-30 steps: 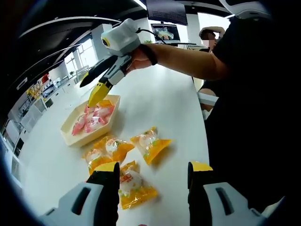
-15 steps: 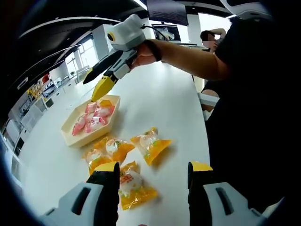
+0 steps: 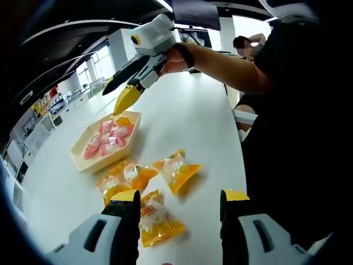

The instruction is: Pick up the marshmallows scattered on the table and place them into the bowl on the table

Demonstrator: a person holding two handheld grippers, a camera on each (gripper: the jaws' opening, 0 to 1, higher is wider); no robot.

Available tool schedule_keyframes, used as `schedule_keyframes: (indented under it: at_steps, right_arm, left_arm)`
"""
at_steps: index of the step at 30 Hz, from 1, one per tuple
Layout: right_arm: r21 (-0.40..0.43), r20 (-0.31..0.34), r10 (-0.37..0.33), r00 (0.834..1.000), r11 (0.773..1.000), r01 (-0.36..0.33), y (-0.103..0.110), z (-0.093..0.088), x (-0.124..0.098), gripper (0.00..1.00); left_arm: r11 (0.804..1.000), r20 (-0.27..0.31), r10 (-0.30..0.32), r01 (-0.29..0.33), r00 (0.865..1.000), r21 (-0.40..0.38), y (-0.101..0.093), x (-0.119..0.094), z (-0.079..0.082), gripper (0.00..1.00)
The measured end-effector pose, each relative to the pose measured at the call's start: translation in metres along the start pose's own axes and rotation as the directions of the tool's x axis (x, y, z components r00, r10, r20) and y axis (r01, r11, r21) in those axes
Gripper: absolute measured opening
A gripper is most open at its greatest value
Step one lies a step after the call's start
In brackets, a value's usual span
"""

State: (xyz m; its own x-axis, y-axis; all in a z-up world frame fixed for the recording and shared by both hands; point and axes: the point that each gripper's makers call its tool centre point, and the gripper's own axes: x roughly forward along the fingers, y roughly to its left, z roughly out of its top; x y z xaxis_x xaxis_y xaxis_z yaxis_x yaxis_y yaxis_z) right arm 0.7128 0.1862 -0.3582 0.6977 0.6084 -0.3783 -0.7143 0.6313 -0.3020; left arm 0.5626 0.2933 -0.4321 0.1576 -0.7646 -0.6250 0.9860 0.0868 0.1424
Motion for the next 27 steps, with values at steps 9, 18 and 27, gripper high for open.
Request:
schedule_keyframes:
  at_steps: [9, 18, 27]
  right_arm:
    - [-0.005, 0.004, -0.011, 1.0, 1.0, 0.011, 0.0, -0.001, -0.006, 0.59]
    - [0.004, 0.029, -0.027, 0.999, 1.0, 0.027, 0.0, 0.002, -0.02, 0.59]
    - [0.018, 0.029, -0.059, 0.998, 0.998, 0.058, -0.007, -0.003, -0.032, 0.59]
  left_arm:
    - [1.0, 0.001, -0.002, 0.002, 1.0, -0.001, -0.001, 0.0, 0.0, 0.58]
    - [1.0, 0.001, -0.002, 0.002, 1.0, -0.004, -0.001, -0.001, -0.001, 0.58]
    - [1.0, 0.0, -0.004, 0.004, 1.0, -0.003, -0.001, 0.0, -0.002, 0.58]
